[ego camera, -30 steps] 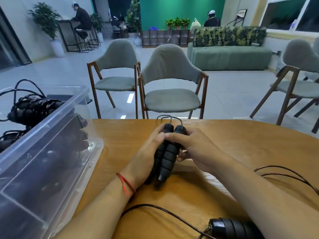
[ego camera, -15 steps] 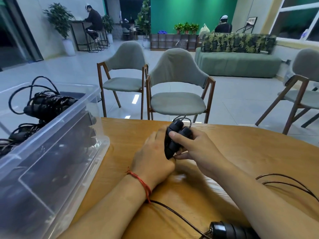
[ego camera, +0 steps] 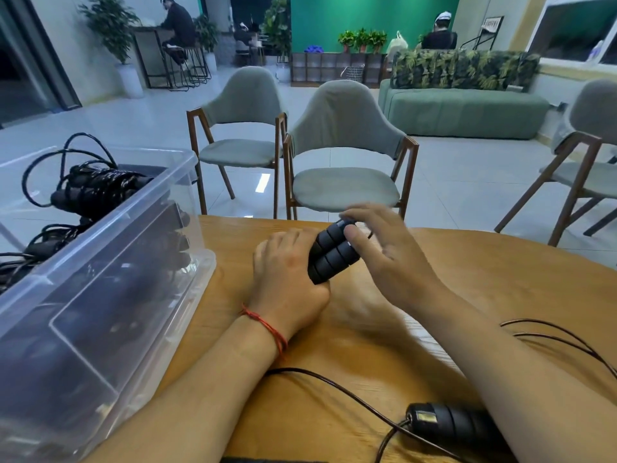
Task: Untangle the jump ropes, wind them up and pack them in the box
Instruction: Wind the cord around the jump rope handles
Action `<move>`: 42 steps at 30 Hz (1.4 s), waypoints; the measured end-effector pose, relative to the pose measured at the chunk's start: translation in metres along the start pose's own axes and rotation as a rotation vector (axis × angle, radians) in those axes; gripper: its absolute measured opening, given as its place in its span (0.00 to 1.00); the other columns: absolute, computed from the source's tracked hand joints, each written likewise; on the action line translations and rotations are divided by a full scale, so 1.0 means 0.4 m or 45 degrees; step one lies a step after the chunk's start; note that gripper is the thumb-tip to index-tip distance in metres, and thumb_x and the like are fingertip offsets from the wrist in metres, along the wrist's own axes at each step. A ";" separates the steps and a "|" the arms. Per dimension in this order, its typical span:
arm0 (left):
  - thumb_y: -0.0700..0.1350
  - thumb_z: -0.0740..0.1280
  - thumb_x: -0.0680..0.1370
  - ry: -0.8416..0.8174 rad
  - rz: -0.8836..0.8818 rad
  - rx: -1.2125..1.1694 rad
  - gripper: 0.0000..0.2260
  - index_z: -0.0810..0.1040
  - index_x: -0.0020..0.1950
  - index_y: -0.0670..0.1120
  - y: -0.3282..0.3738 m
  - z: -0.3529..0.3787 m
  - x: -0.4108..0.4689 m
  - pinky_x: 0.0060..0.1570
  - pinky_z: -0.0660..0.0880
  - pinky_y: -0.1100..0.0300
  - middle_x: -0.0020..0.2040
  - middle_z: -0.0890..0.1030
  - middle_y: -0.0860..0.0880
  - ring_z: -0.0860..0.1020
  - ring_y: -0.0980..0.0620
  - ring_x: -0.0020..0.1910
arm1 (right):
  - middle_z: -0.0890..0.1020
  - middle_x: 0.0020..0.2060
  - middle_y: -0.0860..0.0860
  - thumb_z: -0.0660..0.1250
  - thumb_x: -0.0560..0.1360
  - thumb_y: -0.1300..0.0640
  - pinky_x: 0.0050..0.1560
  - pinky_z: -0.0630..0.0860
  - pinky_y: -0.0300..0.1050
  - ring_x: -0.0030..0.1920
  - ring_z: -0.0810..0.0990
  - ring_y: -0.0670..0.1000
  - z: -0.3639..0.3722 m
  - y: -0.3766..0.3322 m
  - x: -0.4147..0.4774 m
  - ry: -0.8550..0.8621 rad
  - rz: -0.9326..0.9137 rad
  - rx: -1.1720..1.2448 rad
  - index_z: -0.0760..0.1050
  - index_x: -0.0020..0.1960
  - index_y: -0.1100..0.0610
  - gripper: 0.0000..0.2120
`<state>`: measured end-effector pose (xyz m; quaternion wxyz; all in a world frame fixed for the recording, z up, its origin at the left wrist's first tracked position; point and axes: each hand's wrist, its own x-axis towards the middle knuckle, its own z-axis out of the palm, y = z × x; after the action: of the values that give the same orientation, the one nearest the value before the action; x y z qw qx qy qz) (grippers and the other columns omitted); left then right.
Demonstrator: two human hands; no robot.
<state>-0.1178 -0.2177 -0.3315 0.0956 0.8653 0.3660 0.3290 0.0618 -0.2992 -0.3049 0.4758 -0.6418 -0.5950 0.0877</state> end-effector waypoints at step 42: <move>0.77 0.58 0.76 -0.074 -0.477 -0.660 0.36 0.59 0.80 0.63 -0.009 -0.022 0.015 0.44 0.75 0.61 0.56 0.81 0.59 0.80 0.61 0.51 | 0.72 0.29 0.43 0.73 0.82 0.50 0.35 0.67 0.39 0.31 0.69 0.48 -0.023 -0.019 -0.010 0.060 -0.191 0.179 0.79 0.43 0.51 0.10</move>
<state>-0.1224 -0.2118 -0.3232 0.3823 0.7386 0.4200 0.3631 0.0617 -0.3087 -0.2963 0.5388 -0.5623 -0.6224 0.0781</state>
